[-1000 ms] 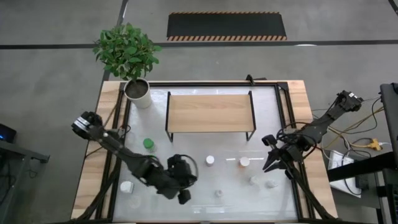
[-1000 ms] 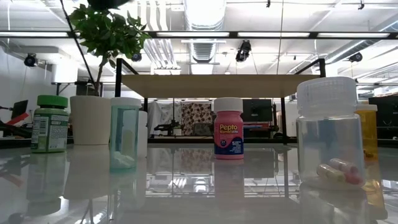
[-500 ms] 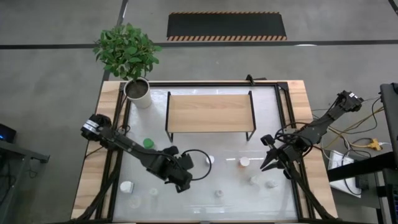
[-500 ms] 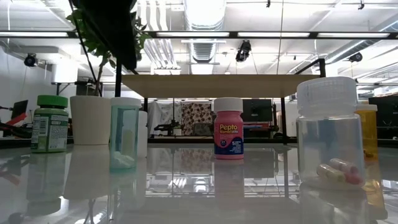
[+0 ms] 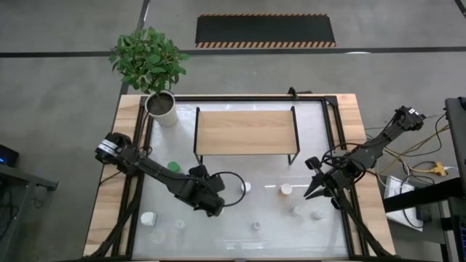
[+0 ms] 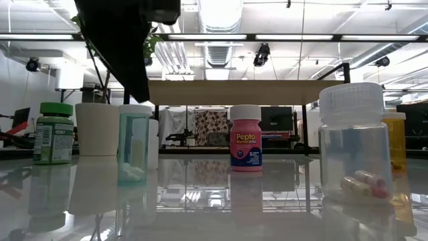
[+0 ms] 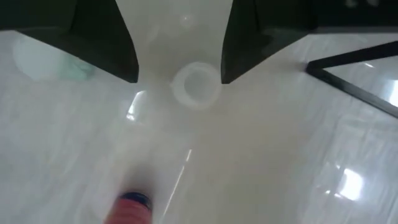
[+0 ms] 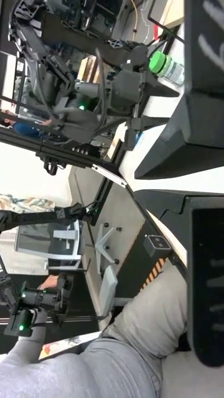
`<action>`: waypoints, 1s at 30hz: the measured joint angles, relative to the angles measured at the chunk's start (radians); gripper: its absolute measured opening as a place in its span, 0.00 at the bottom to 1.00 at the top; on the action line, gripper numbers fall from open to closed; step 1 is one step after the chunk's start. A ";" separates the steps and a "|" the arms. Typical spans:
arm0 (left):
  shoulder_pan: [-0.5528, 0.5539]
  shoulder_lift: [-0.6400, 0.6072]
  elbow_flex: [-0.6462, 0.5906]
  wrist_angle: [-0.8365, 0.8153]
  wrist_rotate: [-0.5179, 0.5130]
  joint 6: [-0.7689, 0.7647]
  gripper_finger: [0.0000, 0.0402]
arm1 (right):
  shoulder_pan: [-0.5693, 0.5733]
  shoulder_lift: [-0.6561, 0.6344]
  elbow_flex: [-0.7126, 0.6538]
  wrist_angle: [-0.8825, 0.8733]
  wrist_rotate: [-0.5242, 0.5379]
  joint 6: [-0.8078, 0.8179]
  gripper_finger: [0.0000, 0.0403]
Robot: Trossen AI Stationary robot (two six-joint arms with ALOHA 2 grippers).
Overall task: Pick and place medicine bottles onto shelf by color
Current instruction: Put the transparent pill bottle on the shelf
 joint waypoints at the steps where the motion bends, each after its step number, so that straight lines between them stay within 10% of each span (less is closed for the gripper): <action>1: 0.005 0.000 -0.007 0.007 0.000 0.000 0.53 | 0.000 0.000 0.000 0.000 0.000 0.000 0.07; 30: 0.017 0.000 -0.112 0.128 0.004 0.027 0.41 | 0.000 0.000 0.000 -0.001 0.000 0.000 0.07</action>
